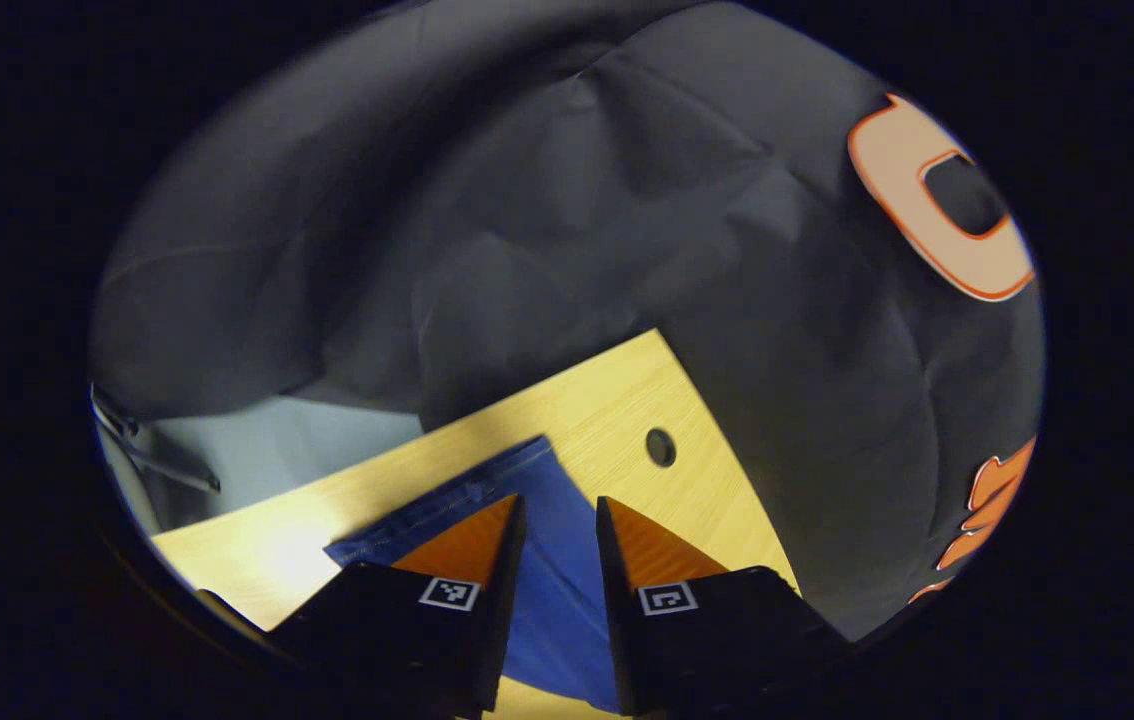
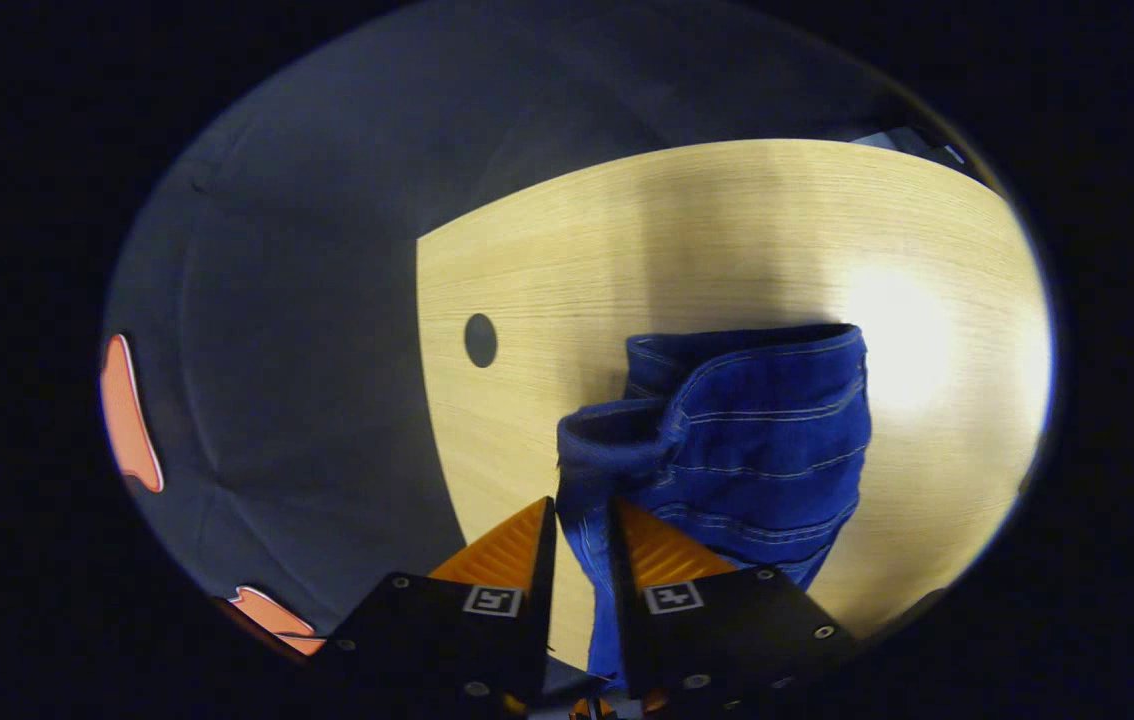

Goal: Grasp the waist and the cuffs of the jeans and fold them to make the two legs overlap; first hold the waist and fold one-third of the jeans toward the cuffs, then hold the cuffs and fold the remaining one-third in the same direction to finish folding.

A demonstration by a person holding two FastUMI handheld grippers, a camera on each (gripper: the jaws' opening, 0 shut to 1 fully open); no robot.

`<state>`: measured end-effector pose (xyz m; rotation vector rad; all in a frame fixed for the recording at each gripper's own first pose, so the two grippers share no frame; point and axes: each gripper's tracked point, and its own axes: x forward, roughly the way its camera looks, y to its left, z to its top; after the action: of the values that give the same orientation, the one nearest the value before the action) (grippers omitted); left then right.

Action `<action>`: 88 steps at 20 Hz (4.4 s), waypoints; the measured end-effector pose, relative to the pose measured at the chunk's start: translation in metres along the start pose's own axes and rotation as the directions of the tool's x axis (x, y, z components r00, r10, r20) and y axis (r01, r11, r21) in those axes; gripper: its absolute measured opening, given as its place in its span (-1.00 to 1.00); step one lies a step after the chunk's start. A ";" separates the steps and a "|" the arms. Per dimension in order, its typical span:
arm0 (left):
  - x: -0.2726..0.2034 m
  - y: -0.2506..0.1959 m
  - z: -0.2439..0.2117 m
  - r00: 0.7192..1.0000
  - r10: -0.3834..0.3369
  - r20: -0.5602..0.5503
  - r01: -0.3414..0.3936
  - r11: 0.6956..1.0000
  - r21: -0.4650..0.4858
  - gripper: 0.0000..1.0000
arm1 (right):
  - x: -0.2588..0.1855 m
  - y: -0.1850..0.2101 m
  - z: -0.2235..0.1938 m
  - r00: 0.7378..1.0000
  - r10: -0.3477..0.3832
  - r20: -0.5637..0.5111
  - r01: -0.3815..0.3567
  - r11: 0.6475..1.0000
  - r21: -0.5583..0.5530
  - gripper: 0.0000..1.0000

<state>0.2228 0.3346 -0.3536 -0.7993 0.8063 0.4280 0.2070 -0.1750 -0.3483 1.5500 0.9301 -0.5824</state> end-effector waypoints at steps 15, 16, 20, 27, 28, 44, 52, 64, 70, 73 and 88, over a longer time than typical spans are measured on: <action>-0.095 -0.121 -0.037 0.960 -0.241 0.143 0.110 0.793 0.600 0.95 | -0.052 -0.071 0.004 0.976 -0.108 0.188 0.182 0.877 -0.444 0.94; -0.105 -0.129 -0.038 0.950 -0.267 0.160 0.112 0.772 0.625 0.95 | -0.052 -0.078 0.004 0.972 -0.125 0.197 0.205 0.861 -0.466 0.94; -0.145 -0.157 -0.055 0.921 -0.355 0.163 0.147 0.702 0.697 0.94 | -0.047 -0.104 0.001 0.967 -0.175 0.185 0.245 0.839 -0.485 0.95; -0.198 -0.193 -0.104 0.883 -0.452 0.124 0.221 0.634 0.741 0.94 | -0.018 -0.128 0.008 0.972 -0.189 0.136 0.229 0.881 -0.413 0.96; -0.205 -0.197 -0.108 0.881 -0.457 0.126 0.218 0.626 0.749 0.94 | -0.015 -0.129 0.010 0.973 -0.188 0.137 0.228 0.883 -0.409 0.96; -0.254 -0.220 -0.160 0.858 -0.492 0.146 0.195 0.576 0.794 0.94 | -0.012 -0.116 0.015 0.977 -0.020 0.210 0.114 0.888 -0.446 -0.72; -0.255 -0.216 -0.162 0.855 -0.503 0.127 0.222 0.576 0.786 0.94 | -0.051 -0.071 -0.021 0.970 0.103 0.219 0.045 0.812 -0.582 -0.73; -0.255 -0.184 -0.149 0.863 -0.491 0.122 0.230 0.596 0.769 0.94 | -0.087 -0.024 -0.116 0.965 0.242 0.101 -0.070 0.608 -0.791 -0.74; -0.252 -0.163 -0.140 0.871 -0.474 0.126 0.228 0.618 0.752 0.94 | -0.096 -0.007 -0.193 0.964 0.264 -0.010 -0.137 0.468 -0.873 -0.74; -0.251 -0.150 -0.133 0.878 -0.460 0.134 0.217 0.631 0.745 0.94 | -0.088 -0.004 -0.230 0.968 0.245 -0.053 -0.146 0.378 -0.914 -0.74; -0.232 -0.062 -0.094 0.926 -0.329 0.184 0.125 0.730 0.672 0.94 | -0.008 -0.049 -0.398 0.990 0.084 -0.111 -0.106 -0.071 -0.992 -0.48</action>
<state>0.0704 0.2123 -0.1854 -0.1579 0.5065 0.0146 0.1098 0.2103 -0.2906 0.1201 0.8524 0.3432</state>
